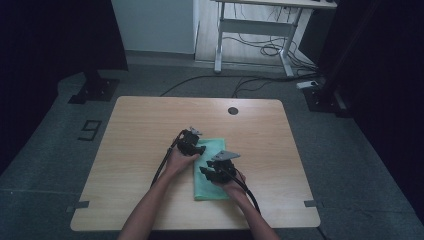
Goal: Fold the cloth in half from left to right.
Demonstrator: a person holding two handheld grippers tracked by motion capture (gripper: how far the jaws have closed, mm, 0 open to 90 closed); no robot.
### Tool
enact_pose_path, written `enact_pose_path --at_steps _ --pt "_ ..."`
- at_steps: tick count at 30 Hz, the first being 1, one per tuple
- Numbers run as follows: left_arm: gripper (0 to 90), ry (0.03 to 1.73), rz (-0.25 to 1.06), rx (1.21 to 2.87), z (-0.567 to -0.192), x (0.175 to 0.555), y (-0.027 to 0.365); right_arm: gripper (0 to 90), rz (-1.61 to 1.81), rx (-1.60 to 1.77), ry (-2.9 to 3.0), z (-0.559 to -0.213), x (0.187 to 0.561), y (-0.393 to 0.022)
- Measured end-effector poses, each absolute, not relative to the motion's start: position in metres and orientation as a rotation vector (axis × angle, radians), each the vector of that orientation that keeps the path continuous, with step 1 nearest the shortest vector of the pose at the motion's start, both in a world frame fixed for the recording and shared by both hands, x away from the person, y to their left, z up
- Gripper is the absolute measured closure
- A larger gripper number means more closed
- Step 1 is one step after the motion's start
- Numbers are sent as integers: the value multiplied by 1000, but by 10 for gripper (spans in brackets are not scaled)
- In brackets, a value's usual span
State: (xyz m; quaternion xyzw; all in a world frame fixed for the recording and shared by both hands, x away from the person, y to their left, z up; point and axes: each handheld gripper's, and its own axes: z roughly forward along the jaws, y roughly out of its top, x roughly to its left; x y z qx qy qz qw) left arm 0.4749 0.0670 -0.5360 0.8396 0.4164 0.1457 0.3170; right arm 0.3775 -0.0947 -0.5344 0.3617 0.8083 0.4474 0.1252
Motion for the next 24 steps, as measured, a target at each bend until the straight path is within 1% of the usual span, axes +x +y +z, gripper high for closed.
enact_pose_path --at_steps 4,7,16,21,24 --pt "525 1107 384 2196 -537 474 67 568 1302 1075 2377 -540 389 -87" --pt "529 1106 383 2187 -537 474 68 556 1262 1052 2424 -545 389 -81" --pt "532 1113 393 2189 -537 473 67 496 1215 1020 2457 -548 374 -78" --pt "533 1117 388 2189 -537 474 66 497 1190 966 2460 -549 359 -81" --pt "532 1105 387 2195 -537 474 67 515 1197 982 2455 -550 356 -83"
